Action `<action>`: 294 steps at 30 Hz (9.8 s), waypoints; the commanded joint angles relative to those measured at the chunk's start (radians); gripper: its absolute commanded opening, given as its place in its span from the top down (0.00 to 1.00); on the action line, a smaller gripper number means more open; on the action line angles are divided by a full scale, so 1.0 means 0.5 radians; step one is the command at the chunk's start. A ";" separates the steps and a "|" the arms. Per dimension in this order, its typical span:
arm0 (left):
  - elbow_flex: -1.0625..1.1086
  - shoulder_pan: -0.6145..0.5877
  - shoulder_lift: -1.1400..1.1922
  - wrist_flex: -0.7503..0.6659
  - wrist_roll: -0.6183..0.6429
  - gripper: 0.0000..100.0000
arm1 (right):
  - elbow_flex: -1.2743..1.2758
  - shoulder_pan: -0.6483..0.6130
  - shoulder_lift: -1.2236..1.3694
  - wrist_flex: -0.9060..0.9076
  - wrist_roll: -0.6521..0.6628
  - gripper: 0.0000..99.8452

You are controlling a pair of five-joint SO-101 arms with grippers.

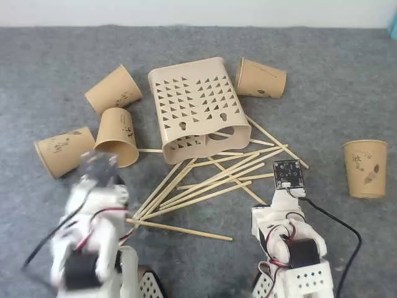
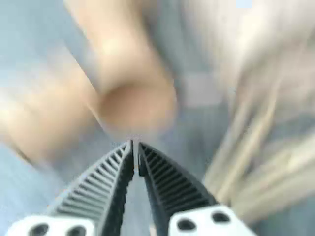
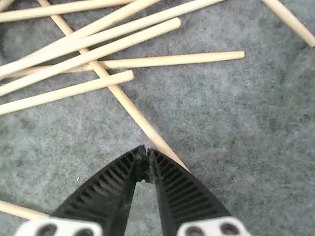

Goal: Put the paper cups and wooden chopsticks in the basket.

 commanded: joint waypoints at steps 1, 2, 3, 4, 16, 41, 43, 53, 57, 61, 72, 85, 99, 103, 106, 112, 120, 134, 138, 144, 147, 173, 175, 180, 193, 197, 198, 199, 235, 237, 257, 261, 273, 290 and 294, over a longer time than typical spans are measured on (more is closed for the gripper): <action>-0.802 0.003 1.000 0.064 0.028 0.99 | 0.025 -0.180 -0.032 0.011 0.028 0.99; -0.861 0.006 1.065 0.092 0.028 0.99 | 0.025 -0.207 -0.032 0.011 0.031 0.99; -0.913 0.006 1.114 0.114 0.028 0.99 | 0.025 -0.232 -0.032 0.011 0.031 0.99; -0.956 0.015 1.148 0.126 0.028 0.99 | 0.025 -0.247 -0.032 0.011 0.031 0.99; -0.980 0.221 1.160 0.126 0.028 0.99 | 0.025 -0.262 -0.032 0.011 0.040 0.99; -0.465 0.221 1.160 -0.224 0.028 0.99 | -0.184 0.821 -0.035 0.005 0.727 0.77; -0.468 0.218 1.160 -0.221 0.028 0.99 | -0.181 0.802 -0.035 -0.029 0.841 0.77; -0.459 0.215 1.157 -0.172 0.028 0.99 | -0.331 0.818 -0.014 -0.287 0.816 0.77; -0.459 0.215 1.157 -0.166 0.028 0.99 | -0.583 0.806 -0.011 -0.204 0.675 0.77; -0.471 0.224 1.157 -0.178 0.028 0.99 | -0.740 0.689 0.005 -0.210 0.672 0.77; -0.459 0.221 1.175 -0.178 0.028 0.99 | -1.068 0.508 1.263 -0.339 0.488 0.77; -0.575 0.227 1.461 -0.117 0.028 0.99 | -0.733 0.382 1.625 -0.821 0.365 0.77; -0.953 0.288 2.025 0.040 0.187 0.72 | -0.706 0.382 1.603 -0.818 0.362 0.77; -0.907 0.537 1.792 0.187 0.166 0.72 | -0.706 0.382 1.603 -0.818 0.362 0.77; -0.806 0.743 1.464 0.187 0.181 0.73 | -0.706 0.382 1.603 -0.818 0.365 0.77; -0.124 0.804 0.872 -0.224 0.074 0.74 | -0.703 0.385 1.603 -0.815 0.365 0.77; 0.548 0.580 0.565 -0.985 0.068 0.74 | -0.703 0.385 1.603 -0.815 0.365 0.77; 0.833 0.586 0.568 -1.639 0.071 0.75 | -0.703 0.379 1.603 -0.821 0.365 0.77; 0.873 0.586 0.568 -1.672 0.098 0.74 | -0.703 0.379 1.603 -0.821 0.365 0.77; 0.864 0.580 0.571 -1.672 0.181 0.74 | -0.703 0.379 1.603 -0.821 0.362 0.77; 0.710 0.497 0.589 -1.587 0.209 0.73 | -0.703 0.379 1.603 -0.821 0.359 0.77; 0.222 0.506 1.936 -1.967 0.338 0.68 | -0.703 0.382 1.606 -0.827 0.362 0.77; 0.201 0.546 2.050 -2.025 0.338 0.68 | -0.703 0.382 1.606 -0.827 0.362 0.77; 0.035 0.608 2.412 -2.151 0.338 0.80 | -0.703 0.382 1.606 -0.830 0.362 0.77; -0.931 0.684 2.704 -1.132 0.365 0.99 | -0.703 0.382 1.622 -0.839 0.362 0.77; -1.468 0.697 2.722 -0.641 0.512 0.99 | -0.703 0.382 1.622 -0.839 0.362 0.77; -1.594 0.694 2.725 -0.549 0.509 0.99 | -0.703 0.382 1.622 -0.839 0.362 0.77; -1.708 0.694 2.725 -0.473 0.506 0.99 | -0.703 0.382 1.622 -0.839 0.362 0.77; -5.249 0.466 5.272 0.773 0.540 0.84 | -0.663 0.367 1.625 -0.937 0.362 0.77; -5.363 0.454 5.315 0.773 0.543 0.75 | -0.663 0.367 1.625 -0.941 0.362 0.77; -4.157 0.448 3.968 0.776 0.537 0.70 | -0.657 0.370 1.625 -0.968 0.365 0.77; -3.564 0.448 3.452 0.773 0.531 0.70 | -0.654 0.370 1.622 -0.962 0.365 0.77; -1.450 0.049 2.188 -0.058 0.301 0.70 | -0.666 0.385 1.603 -0.873 0.365 0.77; 0.508 0.052 1.221 -1.224 0.417 0.71 | -2.047 1.241 1.631 0.044 0.736 0.96; 0.520 0.110 1.163 -1.160 0.408 0.85 | -2.378 1.471 1.812 0.097 0.896 0.96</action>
